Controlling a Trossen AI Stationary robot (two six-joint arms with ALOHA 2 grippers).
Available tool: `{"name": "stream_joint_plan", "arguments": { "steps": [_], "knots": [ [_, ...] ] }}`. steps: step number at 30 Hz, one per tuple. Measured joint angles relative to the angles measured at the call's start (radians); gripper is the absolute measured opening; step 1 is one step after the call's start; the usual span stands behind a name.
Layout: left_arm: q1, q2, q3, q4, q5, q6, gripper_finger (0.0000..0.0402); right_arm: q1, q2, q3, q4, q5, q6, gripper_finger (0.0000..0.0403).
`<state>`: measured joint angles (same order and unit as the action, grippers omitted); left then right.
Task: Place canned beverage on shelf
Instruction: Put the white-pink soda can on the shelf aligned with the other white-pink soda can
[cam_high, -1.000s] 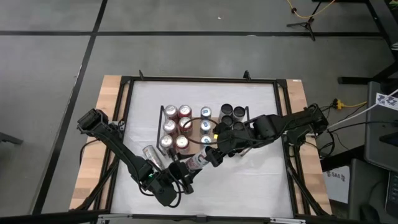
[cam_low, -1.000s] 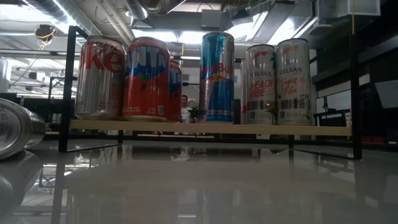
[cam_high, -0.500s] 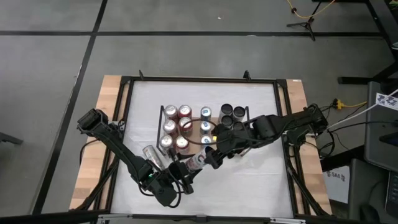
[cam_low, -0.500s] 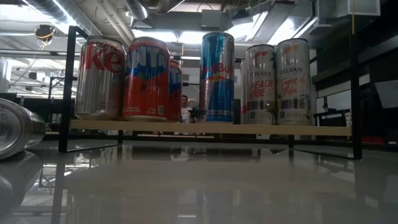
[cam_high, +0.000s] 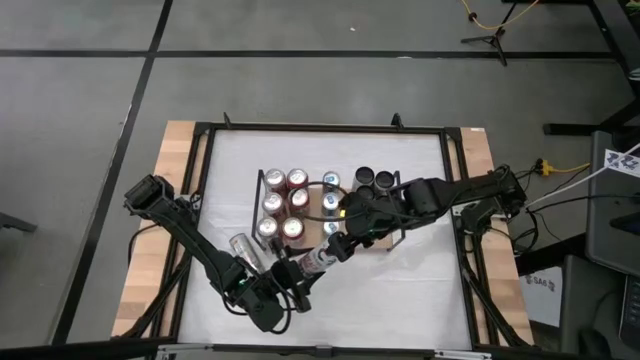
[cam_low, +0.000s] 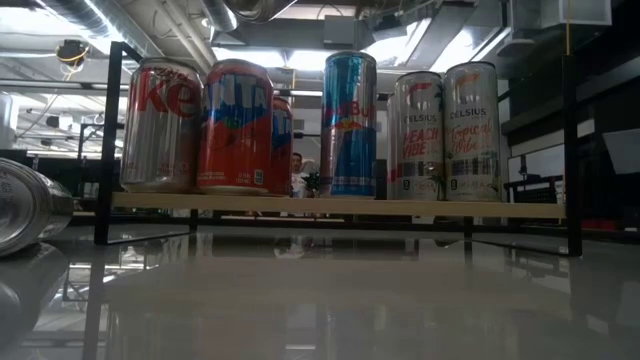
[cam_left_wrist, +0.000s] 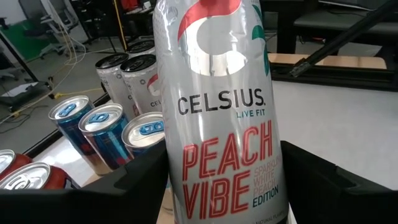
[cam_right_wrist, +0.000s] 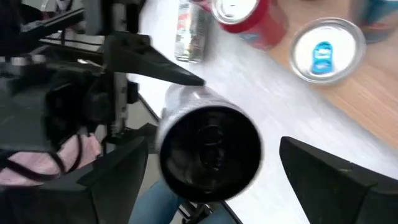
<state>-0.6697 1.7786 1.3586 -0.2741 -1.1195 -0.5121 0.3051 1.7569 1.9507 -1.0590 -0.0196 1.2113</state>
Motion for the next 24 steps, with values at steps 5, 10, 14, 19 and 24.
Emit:
{"name": "stream_joint_plan", "arguments": {
  "steps": [5,10,14,19,24],
  "knots": [
    [0.0,0.0,0.0,-0.001,-0.001,0.0,0.026,-0.007,0.0,0.0,-0.059,0.0,0.015,0.0358],
    [0.0,-0.001,0.0,0.0,-0.008,0.0,0.026,-0.007,0.001,0.0,-0.023,-0.035,-0.007,0.0358],
    [0.0,-0.001,0.0,0.0,-0.007,0.0,0.026,-0.007,0.01,0.0,-0.009,-0.043,-0.012,0.0358],
    [0.0,-0.001,0.0,-0.001,-0.007,0.0,0.026,-0.007,0.042,0.0,0.022,-0.112,-0.016,0.0358],
    [0.0,-0.001,0.0,-0.001,-0.011,0.0,0.026,-0.005,0.064,0.0,0.062,-0.14,-0.039,0.0358]
  ]
}}
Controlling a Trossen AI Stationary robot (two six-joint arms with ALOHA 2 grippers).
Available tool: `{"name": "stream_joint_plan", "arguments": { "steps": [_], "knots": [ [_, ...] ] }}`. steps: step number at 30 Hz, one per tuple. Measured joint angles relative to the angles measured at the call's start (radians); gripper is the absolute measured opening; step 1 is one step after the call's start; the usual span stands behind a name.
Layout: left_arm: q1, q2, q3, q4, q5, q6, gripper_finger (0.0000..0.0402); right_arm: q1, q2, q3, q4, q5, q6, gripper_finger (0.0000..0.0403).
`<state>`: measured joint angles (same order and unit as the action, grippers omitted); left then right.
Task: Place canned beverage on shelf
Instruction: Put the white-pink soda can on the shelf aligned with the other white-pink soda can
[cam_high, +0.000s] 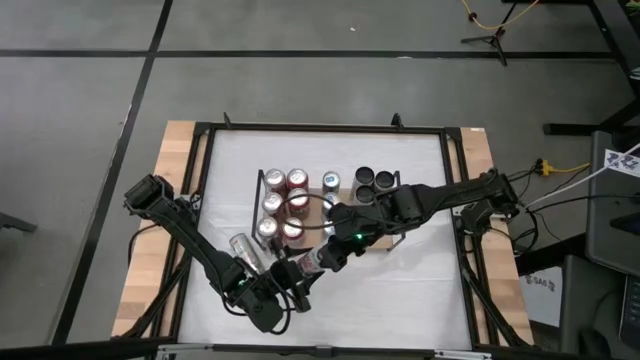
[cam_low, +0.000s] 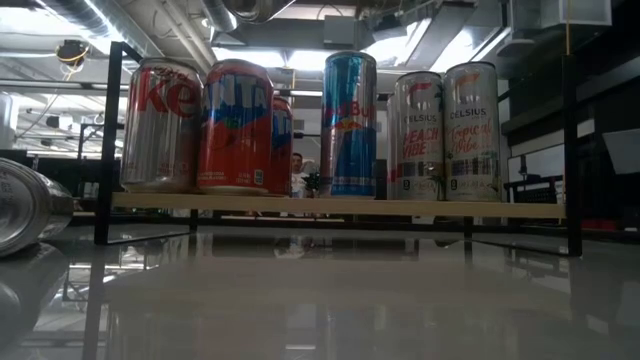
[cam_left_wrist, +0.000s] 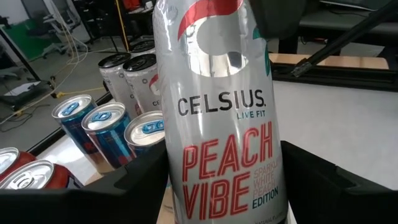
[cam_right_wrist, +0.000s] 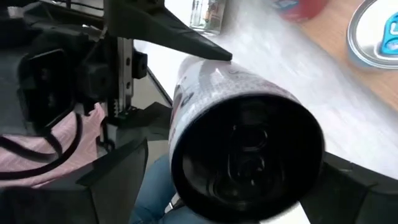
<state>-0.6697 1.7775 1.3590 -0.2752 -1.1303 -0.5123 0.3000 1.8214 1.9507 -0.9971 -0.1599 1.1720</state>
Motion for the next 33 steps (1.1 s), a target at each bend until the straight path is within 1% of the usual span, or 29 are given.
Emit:
{"name": "stream_joint_plan", "arguments": {
  "steps": [3,7,12,17,23,26,33],
  "knots": [
    [0.0,0.0,0.0,-0.003,-0.002,0.0,0.026,0.0,0.003,0.0,0.002,0.004,-0.002,0.0358],
    [0.002,0.0,0.0,-0.001,-0.008,0.0,0.026,0.0,0.003,0.0,0.001,0.047,-0.003,0.0358],
    [0.002,0.0,0.0,0.0,-0.008,0.0,0.026,0.001,0.003,0.0,0.002,0.064,-0.021,0.0358],
    [0.002,0.0,0.0,0.001,-0.007,0.0,0.026,0.001,0.003,0.0,0.006,0.122,-0.027,0.0358],
    [0.002,0.0,0.0,0.0,0.001,0.001,0.026,0.001,0.003,0.0,0.008,0.123,-0.027,0.0354],
    [0.002,0.0,0.0,0.0,0.001,0.001,0.026,0.001,0.003,0.0,0.01,0.132,-0.027,0.0335],
    [0.001,0.0,0.0,-0.002,-0.004,0.001,0.026,0.0,0.003,0.0,0.005,0.112,-0.026,0.026]
  ]
}}
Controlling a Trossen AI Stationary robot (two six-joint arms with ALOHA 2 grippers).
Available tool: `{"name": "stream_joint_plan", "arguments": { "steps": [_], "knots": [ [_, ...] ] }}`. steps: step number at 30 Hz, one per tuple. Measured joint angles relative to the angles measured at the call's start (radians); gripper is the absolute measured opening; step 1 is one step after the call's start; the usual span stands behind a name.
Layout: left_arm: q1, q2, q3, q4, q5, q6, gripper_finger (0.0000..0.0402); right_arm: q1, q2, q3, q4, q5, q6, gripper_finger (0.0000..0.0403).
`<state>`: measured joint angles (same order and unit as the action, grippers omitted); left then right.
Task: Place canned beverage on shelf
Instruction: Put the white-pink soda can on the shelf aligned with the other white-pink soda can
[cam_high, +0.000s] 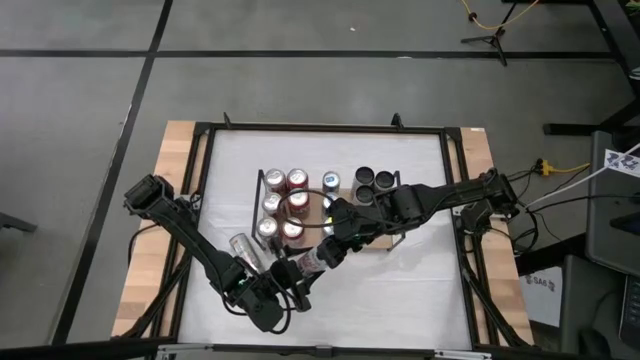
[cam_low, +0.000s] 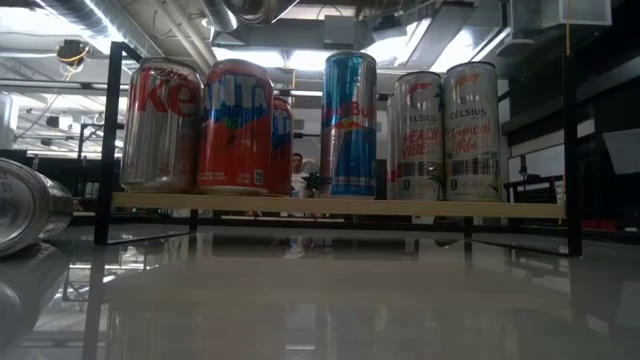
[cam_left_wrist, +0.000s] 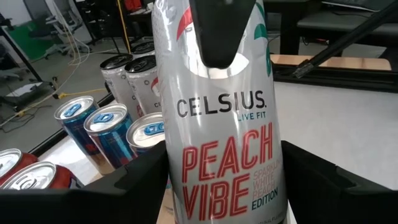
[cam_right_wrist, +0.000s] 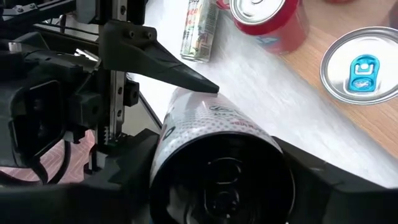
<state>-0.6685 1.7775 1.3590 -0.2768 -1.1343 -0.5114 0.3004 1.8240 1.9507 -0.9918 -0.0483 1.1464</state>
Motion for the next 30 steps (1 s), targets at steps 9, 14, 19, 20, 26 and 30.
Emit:
{"name": "stream_joint_plan", "arguments": {
  "steps": [9,14,19,20,26,30],
  "knots": [
    [0.0,0.0,0.0,-0.001,0.017,-0.01,0.026,0.0,0.0,0.0,-0.005,-0.017,-0.002,0.0257],
    [0.001,0.0,0.0,-0.001,0.018,-0.006,0.026,0.0,0.0,0.0,-0.007,-0.021,-0.008,0.0249],
    [0.001,0.0,0.0,0.0,0.017,-0.006,0.026,-0.001,0.0,0.0,-0.007,-0.025,-0.014,0.0248],
    [0.001,0.0,0.0,0.001,0.018,-0.005,0.0261,0.0,0.0,0.0,-0.006,-0.026,-0.014,0.025],
    [0.003,0.0,0.0,0.002,0.018,-0.009,0.0264,-0.001,0.0,0.0,-0.007,-0.029,-0.016,0.0249],
    [0.003,0.0,0.0,0.002,0.019,-0.009,0.0264,0.0,0.0,0.0,-0.007,-0.03,-0.018,0.0249]
  ]
}}
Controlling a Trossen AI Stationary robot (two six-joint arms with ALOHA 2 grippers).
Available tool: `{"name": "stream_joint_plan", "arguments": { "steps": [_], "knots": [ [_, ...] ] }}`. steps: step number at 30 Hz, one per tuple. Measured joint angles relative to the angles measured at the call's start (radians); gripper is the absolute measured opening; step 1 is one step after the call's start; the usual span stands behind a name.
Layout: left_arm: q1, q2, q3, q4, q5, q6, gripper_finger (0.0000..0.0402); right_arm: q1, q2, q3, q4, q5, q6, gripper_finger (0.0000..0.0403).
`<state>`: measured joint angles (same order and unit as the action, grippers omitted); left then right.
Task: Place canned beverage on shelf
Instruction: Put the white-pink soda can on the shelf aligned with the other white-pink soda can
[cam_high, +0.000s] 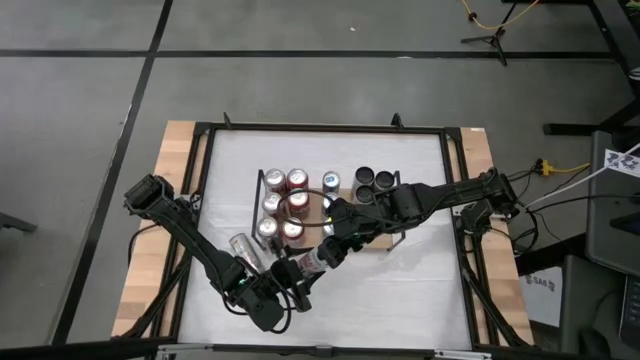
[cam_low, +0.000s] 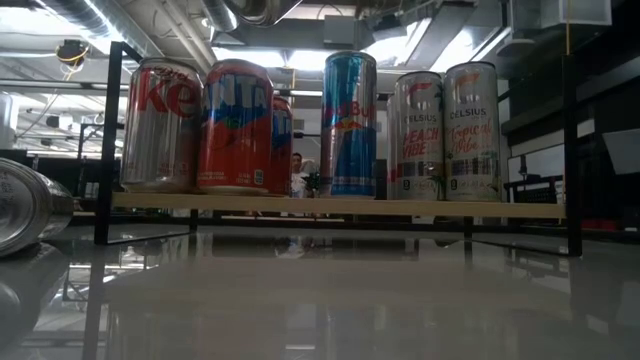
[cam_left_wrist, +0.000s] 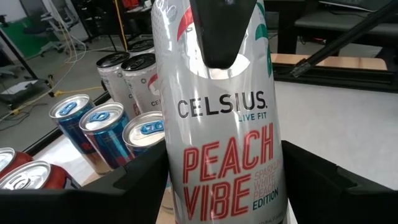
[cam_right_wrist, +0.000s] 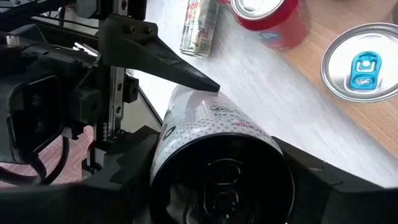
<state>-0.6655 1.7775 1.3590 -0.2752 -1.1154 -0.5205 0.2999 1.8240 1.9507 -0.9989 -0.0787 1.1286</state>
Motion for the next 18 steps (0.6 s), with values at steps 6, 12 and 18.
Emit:
{"name": "stream_joint_plan", "arguments": {
  "steps": [6,12,18],
  "knots": [
    [0.0,0.0,0.0,0.0,0.004,0.007,0.0272,0.0,0.0,0.0,0.0,-0.001,-0.007,0.0248],
    [0.0,0.0,0.002,0.005,0.021,0.004,0.0318,0.002,0.0,0.0,0.005,-0.01,-0.037,0.0248],
    [0.0,0.0,0.002,0.004,0.044,-0.001,0.0341,0.002,0.0,0.0,-0.035,-0.011,-0.07,0.0248]
  ]
}}
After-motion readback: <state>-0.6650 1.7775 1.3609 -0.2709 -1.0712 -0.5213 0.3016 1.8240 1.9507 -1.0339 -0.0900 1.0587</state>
